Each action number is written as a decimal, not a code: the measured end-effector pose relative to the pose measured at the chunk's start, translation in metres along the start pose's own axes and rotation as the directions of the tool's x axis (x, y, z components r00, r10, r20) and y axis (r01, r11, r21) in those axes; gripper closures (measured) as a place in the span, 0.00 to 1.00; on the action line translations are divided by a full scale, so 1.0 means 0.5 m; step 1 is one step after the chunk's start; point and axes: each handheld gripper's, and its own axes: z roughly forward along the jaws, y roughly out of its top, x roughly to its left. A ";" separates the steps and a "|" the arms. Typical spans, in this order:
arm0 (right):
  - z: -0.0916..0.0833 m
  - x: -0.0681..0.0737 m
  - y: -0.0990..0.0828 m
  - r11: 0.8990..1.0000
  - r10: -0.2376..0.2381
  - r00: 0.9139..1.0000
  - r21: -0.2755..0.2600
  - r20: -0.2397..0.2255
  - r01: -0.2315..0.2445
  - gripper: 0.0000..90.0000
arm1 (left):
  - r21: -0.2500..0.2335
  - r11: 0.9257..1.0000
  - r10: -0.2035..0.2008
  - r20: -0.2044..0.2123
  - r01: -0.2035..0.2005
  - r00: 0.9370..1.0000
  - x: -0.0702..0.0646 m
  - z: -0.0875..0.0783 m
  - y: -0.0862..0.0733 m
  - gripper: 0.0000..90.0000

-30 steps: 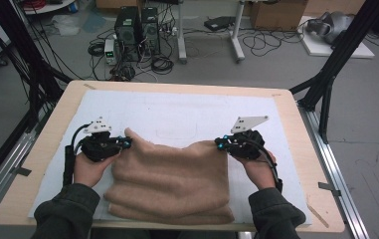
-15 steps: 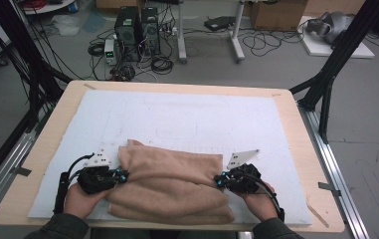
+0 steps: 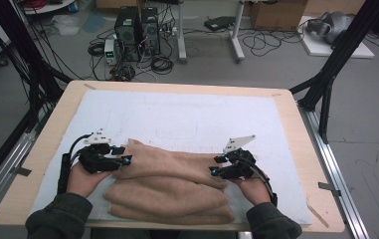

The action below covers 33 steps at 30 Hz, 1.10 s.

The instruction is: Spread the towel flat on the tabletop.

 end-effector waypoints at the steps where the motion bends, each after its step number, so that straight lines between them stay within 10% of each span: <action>1: 0.000 0.000 0.000 1.000 0.000 1.000 0.000 0.000 0.000 0.60 | 0.039 0.999 0.006 -0.007 -0.006 1.000 0.002 0.011 -0.004 0.58; 6: 0.023 0.007 -0.022 1.000 -0.016 1.000 0.000 0.011 0.016 0.75 | 0.081 0.996 -0.027 0.024 0.025 0.999 0.011 0.047 -0.036 0.60; 11: 0.024 -0.001 -0.012 0.999 -0.030 0.999 0.029 -0.024 0.030 0.94 | 0.050 0.998 -0.031 0.059 0.028 0.998 0.008 0.047 -0.041 0.88; 33: -0.048 -0.039 0.043 0.996 -0.016 1.000 -0.088 -0.024 0.014 0.96 | -0.105 0.994 -0.009 0.000 0.009 1.000 0.016 0.000 0.040 0.93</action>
